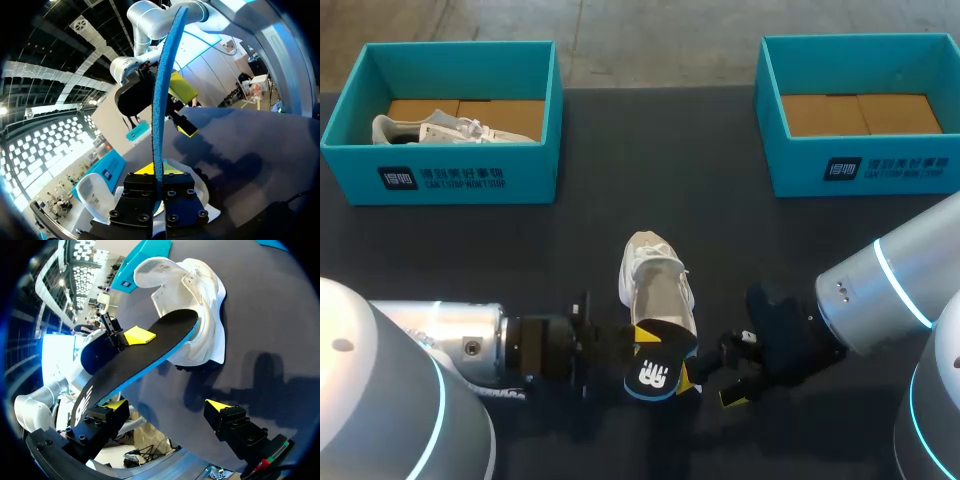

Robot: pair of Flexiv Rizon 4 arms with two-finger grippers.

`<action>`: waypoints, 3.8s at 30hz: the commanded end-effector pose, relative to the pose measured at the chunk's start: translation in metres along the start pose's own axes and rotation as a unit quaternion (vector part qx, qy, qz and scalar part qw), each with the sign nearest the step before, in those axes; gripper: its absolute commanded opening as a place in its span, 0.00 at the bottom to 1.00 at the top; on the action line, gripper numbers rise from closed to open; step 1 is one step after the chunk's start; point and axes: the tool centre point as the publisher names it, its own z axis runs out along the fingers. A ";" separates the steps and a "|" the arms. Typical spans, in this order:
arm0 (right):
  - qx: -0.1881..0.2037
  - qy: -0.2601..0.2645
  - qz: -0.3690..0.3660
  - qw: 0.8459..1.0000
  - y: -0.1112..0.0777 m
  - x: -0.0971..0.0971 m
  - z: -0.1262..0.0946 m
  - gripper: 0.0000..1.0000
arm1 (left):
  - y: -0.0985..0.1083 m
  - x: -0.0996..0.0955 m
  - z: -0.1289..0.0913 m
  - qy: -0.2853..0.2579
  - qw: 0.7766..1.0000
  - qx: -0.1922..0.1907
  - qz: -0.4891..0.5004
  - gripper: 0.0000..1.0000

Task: Take the shoe out of the shoebox, open the shoe tongue, remove and reinsert the insole, then place the shoe into the shoebox

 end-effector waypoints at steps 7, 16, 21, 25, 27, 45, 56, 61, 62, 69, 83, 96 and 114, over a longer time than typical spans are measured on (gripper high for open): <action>-0.002 -0.002 0.001 1.000 -0.002 0.001 0.001 1.00 | 0.001 -0.001 0.004 -0.005 1.000 -0.011 0.004 0.00; -0.002 -0.002 0.001 1.000 -0.002 0.001 0.001 1.00 | 0.003 -0.004 0.003 -0.012 1.000 -0.018 0.005 0.00; -0.002 -0.002 0.001 1.000 -0.002 0.001 0.001 1.00 | 0.005 -0.003 0.003 -0.012 1.000 -0.025 0.005 0.00; -0.002 -0.002 0.001 1.000 -0.002 0.001 0.001 1.00 | 0.008 -0.003 0.002 -0.011 1.000 -0.029 0.004 0.00; -0.002 -0.002 0.001 1.000 -0.002 0.001 0.001 1.00 | 0.009 -0.003 0.002 -0.011 0.999 -0.030 0.004 0.00; -0.002 -0.002 0.001 1.000 -0.002 0.001 0.001 1.00 | 0.023 -0.004 0.001 -0.024 0.998 -0.051 0.004 0.00; -0.002 -0.002 0.001 1.000 -0.002 0.001 0.001 1.00 | 0.031 -0.009 0.002 -0.033 0.997 -0.064 0.002 0.00; -0.002 -0.002 0.001 1.000 -0.002 0.001 0.001 1.00 | 0.033 -0.010 0.003 -0.035 0.997 -0.068 0.002 0.00; -0.002 -0.002 0.001 1.000 -0.002 0.001 0.001 1.00 | 0.033 -0.010 0.003 -0.035 0.997 -0.068 0.002 0.00; -0.002 -0.002 0.001 1.000 -0.002 0.001 0.001 1.00 | 0.034 -0.010 0.003 -0.032 0.997 -0.071 0.001 0.00; -0.002 -0.002 0.001 1.000 -0.002 0.001 0.001 1.00 | 0.040 -0.011 -0.002 -0.030 0.997 -0.077 -0.009 0.00; -0.002 -0.002 0.001 1.000 -0.002 0.001 0.001 1.00 | 0.042 -0.012 0.000 -0.021 0.998 -0.063 -0.016 0.00; -0.002 -0.002 0.001 1.000 -0.002 0.001 0.001 1.00 | 0.044 -0.013 0.000 -0.014 0.998 -0.063 -0.019 0.00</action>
